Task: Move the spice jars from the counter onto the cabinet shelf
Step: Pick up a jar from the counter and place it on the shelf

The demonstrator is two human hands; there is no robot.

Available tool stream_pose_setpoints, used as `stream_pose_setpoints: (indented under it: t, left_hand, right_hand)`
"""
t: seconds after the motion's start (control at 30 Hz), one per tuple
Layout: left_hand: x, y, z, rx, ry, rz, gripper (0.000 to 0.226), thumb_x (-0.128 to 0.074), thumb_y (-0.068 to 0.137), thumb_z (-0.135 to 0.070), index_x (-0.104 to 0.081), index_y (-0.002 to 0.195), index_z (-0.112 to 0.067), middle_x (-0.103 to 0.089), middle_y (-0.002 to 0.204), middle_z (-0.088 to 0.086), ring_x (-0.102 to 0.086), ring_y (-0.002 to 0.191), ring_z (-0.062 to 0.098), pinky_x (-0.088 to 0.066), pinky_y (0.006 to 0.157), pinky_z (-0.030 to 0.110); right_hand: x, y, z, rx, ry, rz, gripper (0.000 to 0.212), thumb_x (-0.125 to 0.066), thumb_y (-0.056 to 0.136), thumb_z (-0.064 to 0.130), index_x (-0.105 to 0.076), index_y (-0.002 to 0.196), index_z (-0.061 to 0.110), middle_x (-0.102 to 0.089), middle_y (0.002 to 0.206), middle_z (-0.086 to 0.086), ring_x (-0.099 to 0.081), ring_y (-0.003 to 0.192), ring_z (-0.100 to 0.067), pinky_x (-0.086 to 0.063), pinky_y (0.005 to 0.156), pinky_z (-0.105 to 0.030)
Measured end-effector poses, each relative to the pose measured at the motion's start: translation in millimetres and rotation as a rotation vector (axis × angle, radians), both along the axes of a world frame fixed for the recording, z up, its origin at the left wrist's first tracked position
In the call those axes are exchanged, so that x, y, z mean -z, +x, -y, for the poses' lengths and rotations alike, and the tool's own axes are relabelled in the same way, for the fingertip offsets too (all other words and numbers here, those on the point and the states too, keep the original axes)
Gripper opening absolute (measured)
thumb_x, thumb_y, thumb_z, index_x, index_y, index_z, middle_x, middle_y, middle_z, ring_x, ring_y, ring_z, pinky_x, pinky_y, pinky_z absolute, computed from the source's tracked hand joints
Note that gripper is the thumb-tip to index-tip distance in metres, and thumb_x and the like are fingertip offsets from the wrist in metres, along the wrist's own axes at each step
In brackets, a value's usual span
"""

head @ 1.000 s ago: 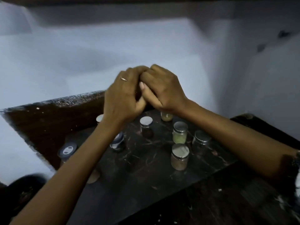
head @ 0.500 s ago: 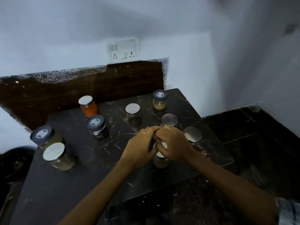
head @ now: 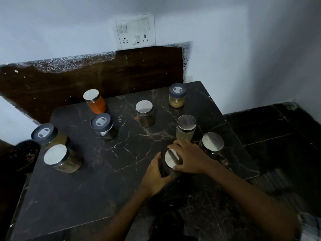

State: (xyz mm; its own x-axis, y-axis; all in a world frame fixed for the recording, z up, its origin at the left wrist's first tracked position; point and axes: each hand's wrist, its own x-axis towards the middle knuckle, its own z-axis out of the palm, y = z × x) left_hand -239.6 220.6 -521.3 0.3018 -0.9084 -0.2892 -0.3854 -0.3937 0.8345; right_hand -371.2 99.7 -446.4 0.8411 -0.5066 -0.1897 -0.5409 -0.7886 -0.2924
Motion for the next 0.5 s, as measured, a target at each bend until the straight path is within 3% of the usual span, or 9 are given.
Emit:
stream_pose_setpoints:
  t: [0.13,0.27,0.5]
  left_hand:
    - [16.8,1.0,3.0,-0.007,0.016,-0.054,0.11,-0.077,0.055,-0.055,-0.022,0.146,-0.027,-0.038,0.143,-0.011,-0.04,0.129,0.008,-0.039,0.103,0.027]
    - [27.2,-2.1,8.8,-0.013,-0.008,-0.092,0.093,-0.078,0.059,-0.052,-0.033,0.138,-0.035,-0.049,0.135,-0.014,-0.048,0.122,0.006,-0.044,0.102,0.033]
    - [35.6,-17.2,10.7,-0.124,-0.047,-0.09,0.092,-0.078,0.052,-0.057,-0.033,0.132,-0.042,-0.049,0.123,-0.023,-0.049,0.112,-0.001,-0.044,0.092,0.021]
  right_hand:
    - [0.8,2.2,3.3,0.015,0.081,-0.07,0.086,-0.068,0.074,0.047,-0.025,0.145,0.024,-0.026,0.148,-0.001,-0.027,0.135,-0.022,-0.036,0.104,-0.044]
    - [1.6,8.1,4.5,0.036,0.182,-0.078,0.086,-0.072,0.072,0.043,-0.028,0.143,0.025,-0.032,0.144,0.001,-0.034,0.13,-0.021,-0.04,0.101,-0.043]
    - [3.2,16.3,5.9,0.041,0.183,-0.123,0.083,-0.074,0.07,0.044,-0.032,0.139,0.026,-0.039,0.135,0.001,-0.038,0.123,-0.021,-0.043,0.096,-0.04]
